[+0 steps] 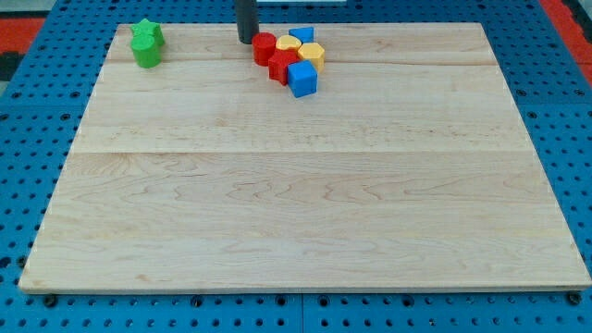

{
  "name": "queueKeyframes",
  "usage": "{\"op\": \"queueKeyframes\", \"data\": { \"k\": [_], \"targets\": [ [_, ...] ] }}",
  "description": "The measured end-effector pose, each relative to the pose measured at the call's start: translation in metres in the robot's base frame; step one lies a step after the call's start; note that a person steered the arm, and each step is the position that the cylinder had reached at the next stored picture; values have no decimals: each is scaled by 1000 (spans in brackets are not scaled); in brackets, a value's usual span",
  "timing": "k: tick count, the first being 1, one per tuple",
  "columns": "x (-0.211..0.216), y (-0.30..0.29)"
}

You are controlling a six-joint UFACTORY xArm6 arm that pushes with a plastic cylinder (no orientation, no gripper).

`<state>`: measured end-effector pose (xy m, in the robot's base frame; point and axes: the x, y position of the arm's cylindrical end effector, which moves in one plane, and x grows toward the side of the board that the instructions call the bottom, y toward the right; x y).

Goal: Push the blue triangle into the red circle

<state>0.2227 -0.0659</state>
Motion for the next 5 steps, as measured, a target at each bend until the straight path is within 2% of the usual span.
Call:
{"op": "queueKeyframes", "data": {
  "k": [1,2,3,5],
  "targets": [
    [0,0],
    [-18,-1],
    [-30,25],
    [-30,100]
  ]
}}
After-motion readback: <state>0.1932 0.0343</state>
